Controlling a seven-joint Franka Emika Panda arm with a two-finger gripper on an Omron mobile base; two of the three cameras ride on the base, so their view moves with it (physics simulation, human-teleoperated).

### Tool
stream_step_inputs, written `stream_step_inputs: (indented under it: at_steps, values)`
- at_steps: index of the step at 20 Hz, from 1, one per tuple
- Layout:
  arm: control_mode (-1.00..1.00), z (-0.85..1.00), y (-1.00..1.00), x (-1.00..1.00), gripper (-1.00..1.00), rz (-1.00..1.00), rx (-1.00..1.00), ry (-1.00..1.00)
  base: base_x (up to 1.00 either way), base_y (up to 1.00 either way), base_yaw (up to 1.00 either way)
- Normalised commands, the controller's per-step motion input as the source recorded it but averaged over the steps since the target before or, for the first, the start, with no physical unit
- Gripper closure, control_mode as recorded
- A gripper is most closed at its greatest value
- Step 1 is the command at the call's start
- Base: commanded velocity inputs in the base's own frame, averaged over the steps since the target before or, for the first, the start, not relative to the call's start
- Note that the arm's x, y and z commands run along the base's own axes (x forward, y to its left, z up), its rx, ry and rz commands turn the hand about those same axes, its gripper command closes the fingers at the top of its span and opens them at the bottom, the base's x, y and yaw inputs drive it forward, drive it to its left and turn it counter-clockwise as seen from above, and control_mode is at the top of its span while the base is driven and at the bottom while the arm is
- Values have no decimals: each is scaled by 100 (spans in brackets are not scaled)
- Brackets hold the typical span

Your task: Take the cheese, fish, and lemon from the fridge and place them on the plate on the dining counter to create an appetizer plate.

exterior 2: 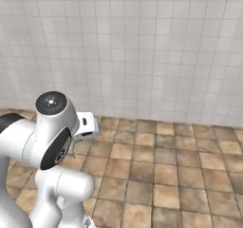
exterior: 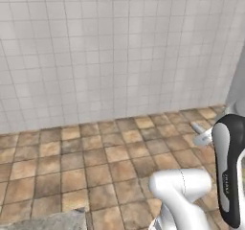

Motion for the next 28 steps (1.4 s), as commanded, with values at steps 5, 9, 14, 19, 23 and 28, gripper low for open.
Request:
stream_step_inputs:
  at_steps: [5,9,14,19,23,28]
  values:
    - [100,0,0,0,100,0,0,0,99,46,37]
    - [100,0,0,0,100,0,0,0,96,44,37]
    - [100,0,0,0,100,0,0,0,89,38,43]
    - [100,0,0,0,100,0,0,0,76,29,51]
    - [100,0,0,0,100,0,0,0,65,26,55]
    - [100,0,0,0,100,0,0,0,59,33,57]
